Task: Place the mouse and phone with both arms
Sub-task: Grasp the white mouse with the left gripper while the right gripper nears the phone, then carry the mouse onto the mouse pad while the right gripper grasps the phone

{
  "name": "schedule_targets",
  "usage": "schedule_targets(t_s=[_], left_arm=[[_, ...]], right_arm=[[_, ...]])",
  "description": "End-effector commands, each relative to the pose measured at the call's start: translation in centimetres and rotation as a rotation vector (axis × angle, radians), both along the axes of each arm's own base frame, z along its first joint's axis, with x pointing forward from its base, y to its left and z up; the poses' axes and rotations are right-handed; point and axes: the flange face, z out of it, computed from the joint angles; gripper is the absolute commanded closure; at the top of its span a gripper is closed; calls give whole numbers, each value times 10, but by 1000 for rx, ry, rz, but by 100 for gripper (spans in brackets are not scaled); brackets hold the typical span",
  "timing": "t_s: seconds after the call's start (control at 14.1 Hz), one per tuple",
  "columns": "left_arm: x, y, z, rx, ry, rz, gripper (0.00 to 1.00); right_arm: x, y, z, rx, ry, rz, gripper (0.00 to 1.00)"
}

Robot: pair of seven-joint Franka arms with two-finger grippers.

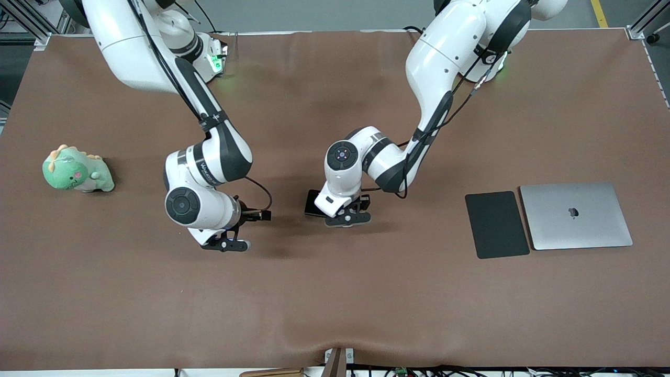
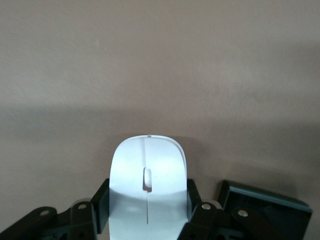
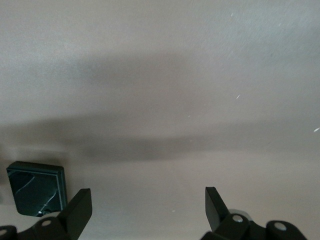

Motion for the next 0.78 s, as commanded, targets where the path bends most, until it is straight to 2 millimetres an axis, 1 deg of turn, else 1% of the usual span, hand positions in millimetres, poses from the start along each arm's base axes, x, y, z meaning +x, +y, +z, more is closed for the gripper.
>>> schedule_targets(t_s=[0.0, 0.07, 0.14, 0.28, 0.36, 0.43, 0.5, 0.57, 0.64, 0.71], left_arm=[[21, 24, 47, 20, -24, 3, 53], [28, 36, 64, 20, -32, 9, 52], [43, 57, 80, 14, -41, 27, 52], [59, 94, 108, 11, -53, 13, 52], [63, 116, 121, 13, -52, 9, 52], [67, 140, 130, 16, -48, 8, 52], [70, 163, 138, 24, -43, -4, 52], [71, 183, 140, 38, -34, -27, 52], [73, 204, 143, 47, -27, -47, 52], [75, 225, 142, 58, -14, -56, 52]], right_arm=[[-7, 41, -14, -16, -13, -81, 0], [-11, 58, -18, -7, -47, -84, 0], [-16, 73, -23, -4, -63, -70, 0], [-21, 84, -28, -1, -64, -53, 0], [-28, 104, -27, 0, -73, -24, 0], [-33, 119, -28, -8, -82, -11, 0], [-33, 126, -26, -17, -89, -39, 0], [-33, 127, -31, -34, -88, -63, 0], [-37, 143, -31, -34, -98, -61, 0], [-43, 163, -34, -34, -109, -53, 0]])
